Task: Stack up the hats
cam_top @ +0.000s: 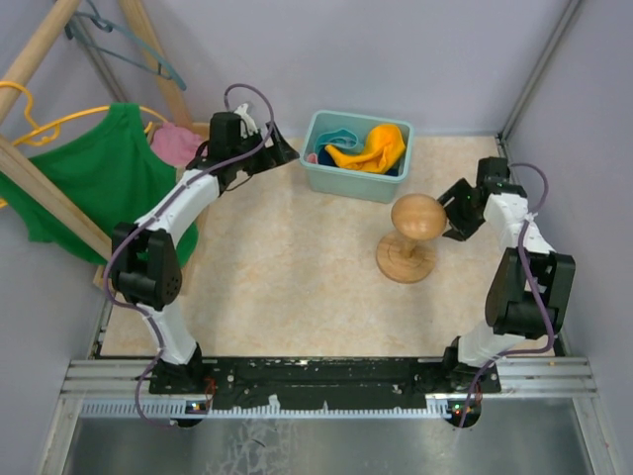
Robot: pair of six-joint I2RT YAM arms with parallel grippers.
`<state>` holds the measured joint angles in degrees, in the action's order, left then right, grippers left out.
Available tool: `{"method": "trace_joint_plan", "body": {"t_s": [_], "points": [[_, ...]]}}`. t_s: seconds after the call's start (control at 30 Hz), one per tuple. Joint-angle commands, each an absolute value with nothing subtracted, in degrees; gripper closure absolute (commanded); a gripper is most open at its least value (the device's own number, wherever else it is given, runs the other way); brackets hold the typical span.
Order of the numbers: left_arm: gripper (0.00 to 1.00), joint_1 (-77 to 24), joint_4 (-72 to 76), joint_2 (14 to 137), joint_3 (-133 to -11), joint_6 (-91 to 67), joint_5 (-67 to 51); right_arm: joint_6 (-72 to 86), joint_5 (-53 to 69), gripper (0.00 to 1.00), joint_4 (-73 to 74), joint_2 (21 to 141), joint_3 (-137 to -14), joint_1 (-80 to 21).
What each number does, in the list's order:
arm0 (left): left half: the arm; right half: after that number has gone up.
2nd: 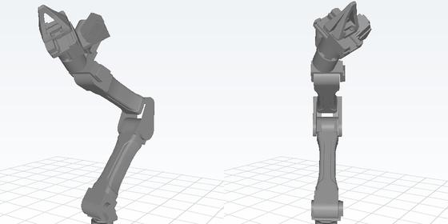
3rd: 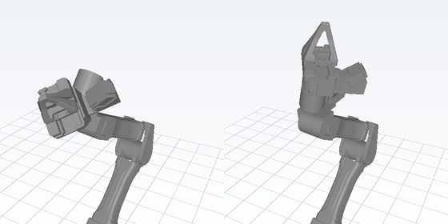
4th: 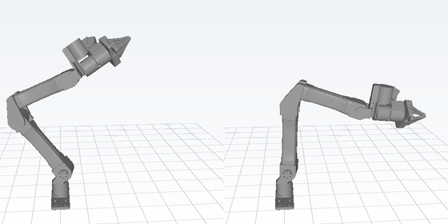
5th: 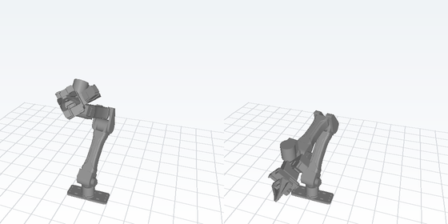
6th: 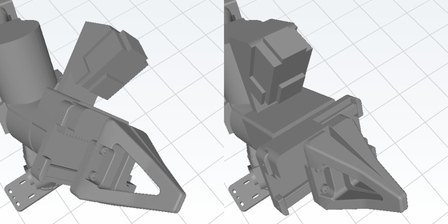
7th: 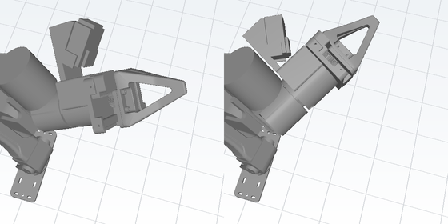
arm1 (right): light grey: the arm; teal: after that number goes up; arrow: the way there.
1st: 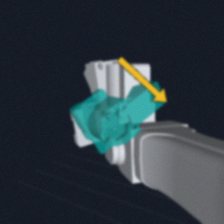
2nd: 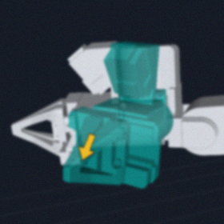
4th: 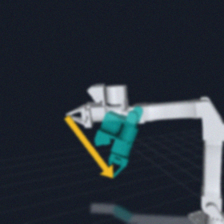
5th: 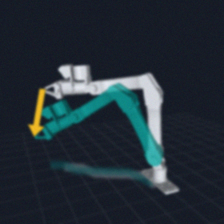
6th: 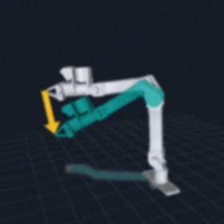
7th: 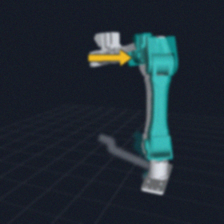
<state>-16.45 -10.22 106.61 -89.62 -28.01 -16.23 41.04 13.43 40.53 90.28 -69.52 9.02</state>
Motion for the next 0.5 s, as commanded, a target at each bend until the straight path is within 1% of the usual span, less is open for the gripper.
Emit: {"method": "trace_joint_plan", "body": {"t_s": [0.0,0.2,0.3,0.4,0.47], "points": [[0.01,-14.00,-3.65,101.32,-85.64,-30.26,-18.65,43.52,15.68,0.31,34.34,88.69,-65.14,8.43],[0.01,-10.77,6.78,97.98,-77.36,-34.41,-24.24,42.90,14.37,0.33,28.89,90.03,-60.50,8.44],[0.01,-10.02,5.26,97.42,-78.03,-33.54,-27.23,43.11,14.39,0.37,24.38,90.96,-57.36,8.44],[0.00,-10.11,5.41,97.05,-79.54,-31.32,-28.67,41.58,12.62,0.37,22.00,92.05,-55.67,8.44],[0.00,-10.67,1.01,99.00,-83.94,-29.39,-27.97,39.62,11.24,0.37,22.11,92.84,-55.84,8.43]]}}
